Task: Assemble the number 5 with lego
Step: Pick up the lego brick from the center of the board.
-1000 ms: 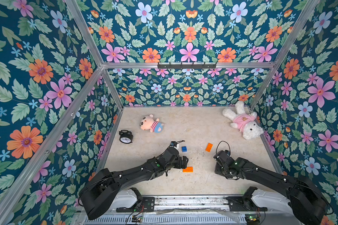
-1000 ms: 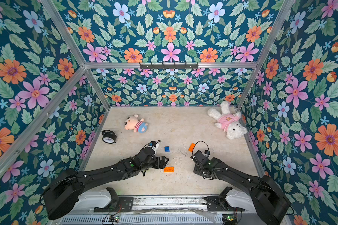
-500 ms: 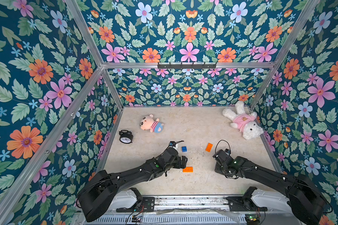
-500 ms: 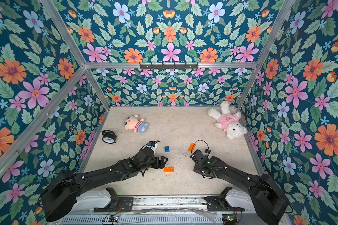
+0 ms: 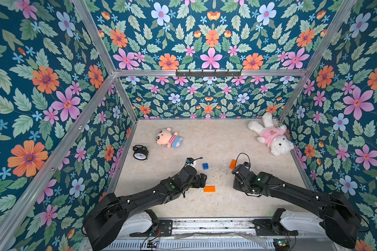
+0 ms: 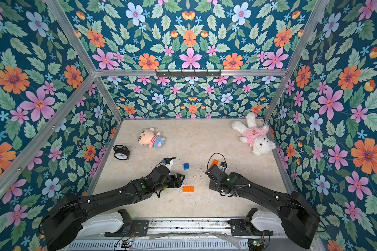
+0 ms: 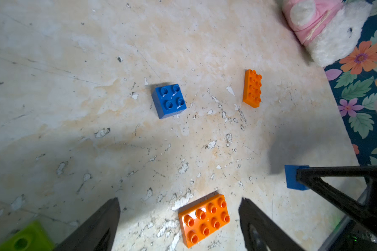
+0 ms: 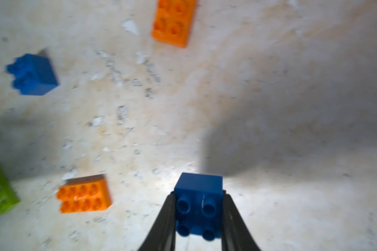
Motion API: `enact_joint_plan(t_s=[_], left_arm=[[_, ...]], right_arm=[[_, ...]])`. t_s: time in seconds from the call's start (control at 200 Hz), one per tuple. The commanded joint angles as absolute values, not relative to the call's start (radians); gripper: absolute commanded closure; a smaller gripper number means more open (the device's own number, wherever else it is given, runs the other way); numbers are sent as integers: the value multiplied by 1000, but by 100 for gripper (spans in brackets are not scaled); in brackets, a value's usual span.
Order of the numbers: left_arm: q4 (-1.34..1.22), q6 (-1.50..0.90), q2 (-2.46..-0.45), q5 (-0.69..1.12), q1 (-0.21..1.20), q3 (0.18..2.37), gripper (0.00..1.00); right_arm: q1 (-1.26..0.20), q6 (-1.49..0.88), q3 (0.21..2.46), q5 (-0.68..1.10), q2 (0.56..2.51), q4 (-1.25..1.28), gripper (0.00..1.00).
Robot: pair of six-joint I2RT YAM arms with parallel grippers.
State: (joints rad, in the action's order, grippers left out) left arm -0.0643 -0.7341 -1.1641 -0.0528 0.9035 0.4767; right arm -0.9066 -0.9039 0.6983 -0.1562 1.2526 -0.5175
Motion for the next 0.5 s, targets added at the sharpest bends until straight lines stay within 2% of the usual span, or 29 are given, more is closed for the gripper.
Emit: enact_joint_plan(t_s=[0.0, 0.175, 0.495], left_arm=[[-83, -786, -1117, -120, 900, 452, 5], [-2, -791, -1067, -178, 899, 435, 1], [46, -817, -985, -228, 899, 375, 1]], right_arm=[[-964, -921, 781, -143, 1342, -462, 78], [-1059, -936, 948, -175, 1534, -507, 79], [-1124, -984, 1054, -159, 1677, -525, 80]])
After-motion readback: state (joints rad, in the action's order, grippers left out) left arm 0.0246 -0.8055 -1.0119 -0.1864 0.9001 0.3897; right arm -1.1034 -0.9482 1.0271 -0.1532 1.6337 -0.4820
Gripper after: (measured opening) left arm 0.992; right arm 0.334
